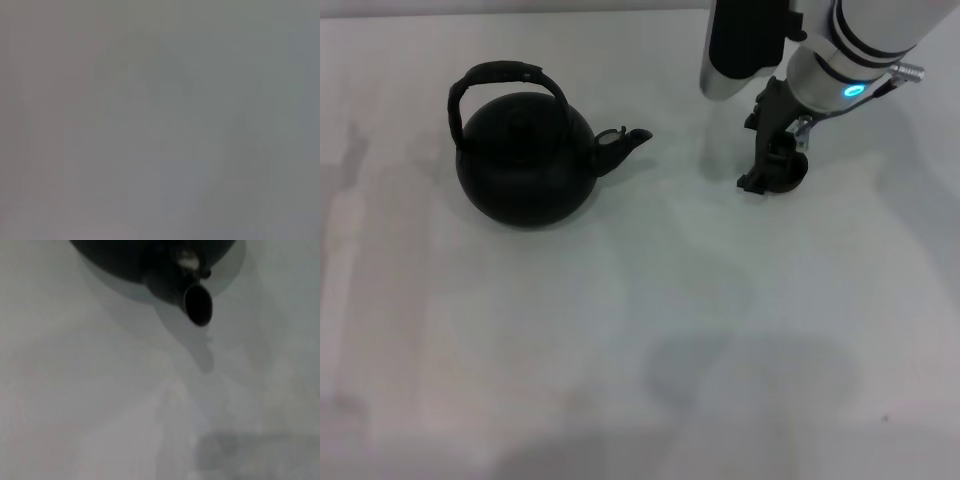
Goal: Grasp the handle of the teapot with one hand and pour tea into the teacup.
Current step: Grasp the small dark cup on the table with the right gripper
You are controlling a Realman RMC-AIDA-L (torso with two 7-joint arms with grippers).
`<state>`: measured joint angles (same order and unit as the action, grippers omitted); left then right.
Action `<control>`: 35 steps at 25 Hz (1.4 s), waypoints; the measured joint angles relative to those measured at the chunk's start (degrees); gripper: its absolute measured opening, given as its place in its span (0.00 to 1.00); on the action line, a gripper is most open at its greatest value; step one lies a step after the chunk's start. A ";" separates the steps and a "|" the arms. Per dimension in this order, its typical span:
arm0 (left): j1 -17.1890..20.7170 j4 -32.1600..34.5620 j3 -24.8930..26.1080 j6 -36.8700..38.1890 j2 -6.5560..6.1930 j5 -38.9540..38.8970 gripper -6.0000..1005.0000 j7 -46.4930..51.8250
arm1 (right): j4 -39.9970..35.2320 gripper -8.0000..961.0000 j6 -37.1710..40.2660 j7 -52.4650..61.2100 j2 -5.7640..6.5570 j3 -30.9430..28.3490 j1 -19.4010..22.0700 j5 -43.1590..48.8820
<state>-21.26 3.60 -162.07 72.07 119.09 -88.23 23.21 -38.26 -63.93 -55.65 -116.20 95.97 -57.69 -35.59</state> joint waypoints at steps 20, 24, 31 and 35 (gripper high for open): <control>0.13 0.00 0.00 0.31 -0.09 0.96 0.89 0.29 | 2.57 0.77 2.18 2.12 0.50 -0.44 1.21 2.04; 0.15 0.00 0.00 0.34 -0.09 0.96 0.89 0.35 | 2.12 0.77 1.53 2.31 0.55 -0.44 1.24 2.57; 0.41 0.00 0.00 0.51 -0.09 0.96 0.89 0.38 | 0.20 0.76 -0.78 2.81 0.74 -1.06 0.83 3.28; 0.23 0.00 0.00 0.53 -0.18 0.95 0.89 0.41 | -4.47 0.77 -5.33 2.61 0.58 -1.81 0.95 3.37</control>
<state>-21.03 3.60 -162.07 72.60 118.91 -87.28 23.61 -42.73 -69.26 -53.05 -115.62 94.17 -56.74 -32.22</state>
